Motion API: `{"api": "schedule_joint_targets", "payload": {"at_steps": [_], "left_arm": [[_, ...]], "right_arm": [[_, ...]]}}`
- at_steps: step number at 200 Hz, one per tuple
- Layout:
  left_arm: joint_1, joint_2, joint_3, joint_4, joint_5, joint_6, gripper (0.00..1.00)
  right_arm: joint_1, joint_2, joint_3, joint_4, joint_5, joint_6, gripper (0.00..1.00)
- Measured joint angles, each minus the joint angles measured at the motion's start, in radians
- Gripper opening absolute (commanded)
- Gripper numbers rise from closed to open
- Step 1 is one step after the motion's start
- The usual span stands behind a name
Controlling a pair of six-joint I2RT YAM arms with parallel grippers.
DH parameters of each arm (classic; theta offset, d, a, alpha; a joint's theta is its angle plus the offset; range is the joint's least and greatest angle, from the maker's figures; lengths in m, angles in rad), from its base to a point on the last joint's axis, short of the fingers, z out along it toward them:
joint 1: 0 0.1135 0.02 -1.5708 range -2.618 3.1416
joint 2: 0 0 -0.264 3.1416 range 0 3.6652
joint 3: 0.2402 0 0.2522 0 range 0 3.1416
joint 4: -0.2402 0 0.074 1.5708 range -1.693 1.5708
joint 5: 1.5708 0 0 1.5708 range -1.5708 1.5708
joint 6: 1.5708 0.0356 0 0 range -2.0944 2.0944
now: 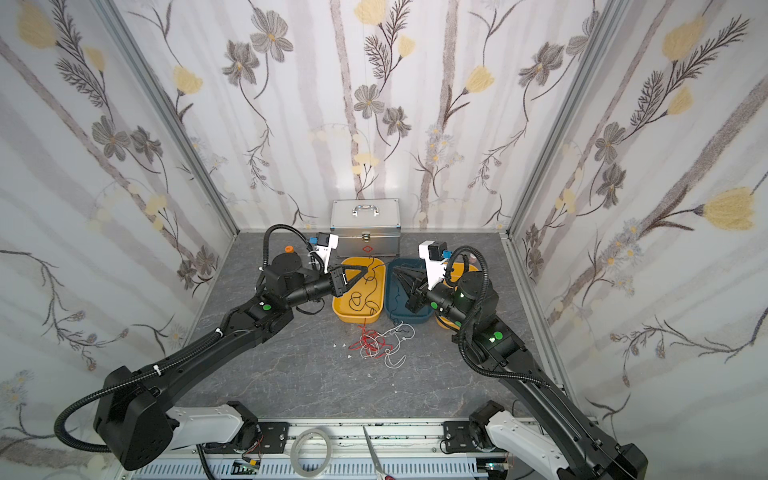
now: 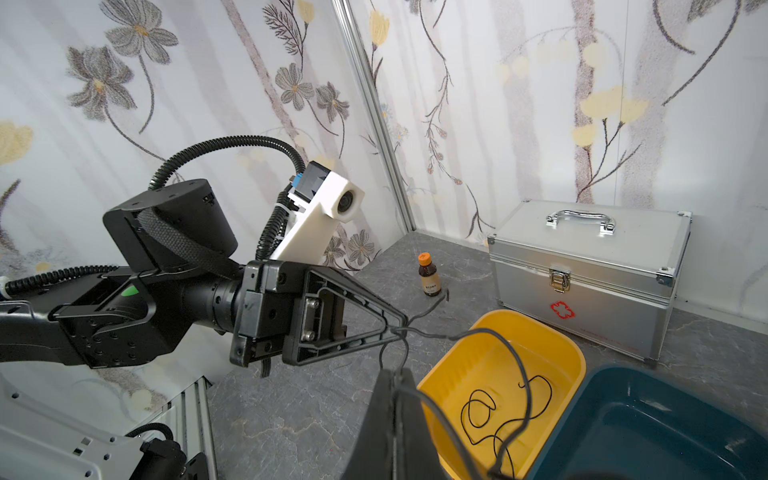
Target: Untangle the cables
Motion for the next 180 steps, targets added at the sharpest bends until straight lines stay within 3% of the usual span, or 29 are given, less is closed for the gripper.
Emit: {"api": "schedule_joint_targets", "payload": {"at_steps": [112, 180], "left_arm": [[-0.013, 0.071, -0.097, 0.006, 0.029, -0.008, 0.00], [0.038, 0.200, -0.068, -0.055, -0.088, -0.042, 0.00]], "right_arm": [[-0.002, 0.151, -0.117, 0.100, -0.061, 0.081, 0.01], [0.003, 0.334, -0.109, 0.219, -0.155, 0.154, 0.00]]}}
